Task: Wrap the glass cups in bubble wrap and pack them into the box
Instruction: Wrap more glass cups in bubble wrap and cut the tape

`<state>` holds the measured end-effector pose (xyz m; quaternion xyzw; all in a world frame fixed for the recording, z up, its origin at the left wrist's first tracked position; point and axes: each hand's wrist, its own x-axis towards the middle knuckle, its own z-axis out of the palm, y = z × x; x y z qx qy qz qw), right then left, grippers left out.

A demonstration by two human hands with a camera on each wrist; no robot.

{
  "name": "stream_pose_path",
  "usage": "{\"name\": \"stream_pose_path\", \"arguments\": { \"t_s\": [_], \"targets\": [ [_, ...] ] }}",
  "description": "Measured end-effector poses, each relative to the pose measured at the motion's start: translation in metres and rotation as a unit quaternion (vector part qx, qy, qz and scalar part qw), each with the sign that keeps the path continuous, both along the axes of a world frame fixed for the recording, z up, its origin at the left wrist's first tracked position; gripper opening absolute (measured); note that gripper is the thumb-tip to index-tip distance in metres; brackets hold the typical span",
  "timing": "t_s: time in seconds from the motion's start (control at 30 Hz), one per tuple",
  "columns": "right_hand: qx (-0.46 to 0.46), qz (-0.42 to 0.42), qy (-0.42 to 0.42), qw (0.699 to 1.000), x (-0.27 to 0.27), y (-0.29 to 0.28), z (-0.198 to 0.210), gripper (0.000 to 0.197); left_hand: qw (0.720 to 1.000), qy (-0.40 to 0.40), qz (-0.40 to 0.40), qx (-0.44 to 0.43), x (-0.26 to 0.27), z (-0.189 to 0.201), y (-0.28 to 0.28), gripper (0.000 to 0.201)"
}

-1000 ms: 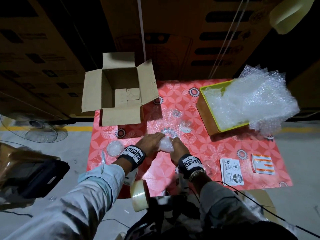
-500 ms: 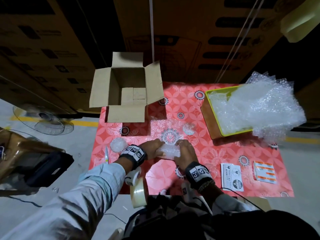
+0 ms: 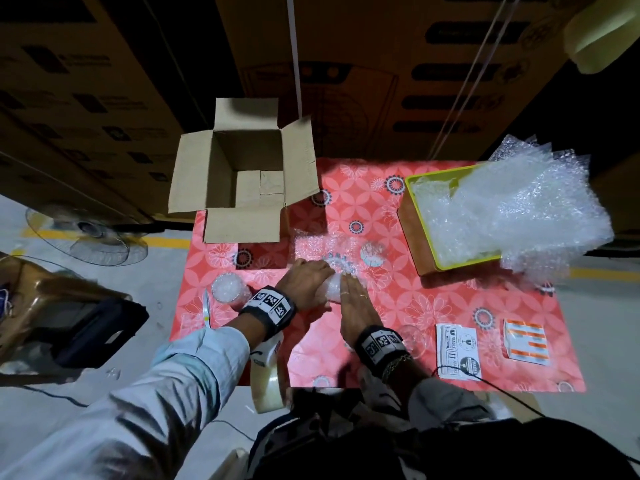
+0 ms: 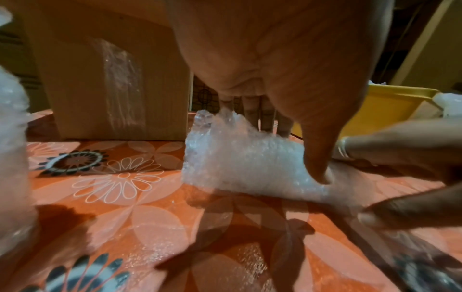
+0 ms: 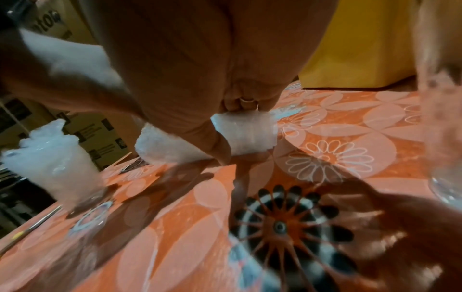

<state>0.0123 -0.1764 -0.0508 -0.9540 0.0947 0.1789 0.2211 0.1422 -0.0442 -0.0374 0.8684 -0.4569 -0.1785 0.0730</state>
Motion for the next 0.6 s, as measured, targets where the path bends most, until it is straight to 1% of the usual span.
{"name": "stream_pose_path", "arguments": {
  "t_s": [0.03,0.1,0.17,0.27,0.37,0.43,0.53,0.6],
  "targets": [
    [0.006,-0.007,0.0,1.0,0.005,-0.003,0.001,0.088,1.0,0.0,-0.001,0.009,0.0,-0.001,-0.001,0.07],
    [0.017,-0.023,0.002,1.0,0.013,-0.007,0.004,0.085,1.0,0.013,0.013,0.019,0.003,-0.003,-0.004,0.068],
    [0.013,-0.036,0.0,0.999,0.018,-0.011,0.006,0.084,0.999,0.037,0.025,0.026,0.007,-0.001,-0.008,0.065],
    [0.001,-0.063,-0.022,0.998,0.021,-0.01,0.01,0.083,0.994,0.085,0.046,0.042,0.017,-0.001,-0.01,0.066],
    [-0.029,-0.047,-0.022,0.998,0.023,-0.006,0.009,0.083,0.991,0.113,0.068,0.038,0.023,-0.004,-0.007,0.072],
    [-0.051,-0.035,-0.018,0.998,0.032,-0.006,0.001,0.085,0.99,0.103,0.09,0.019,0.019,-0.005,-0.007,0.074],
    [-0.081,-0.031,-0.013,0.996,0.051,-0.007,-0.002,0.084,0.987,0.062,0.144,-0.025,0.01,0.0,-0.007,0.071],
    [-0.102,-0.013,-0.015,0.995,0.062,-0.01,0.0,0.08,0.976,0.036,0.203,-0.069,0.003,0.01,-0.003,0.071]
  ]
}}
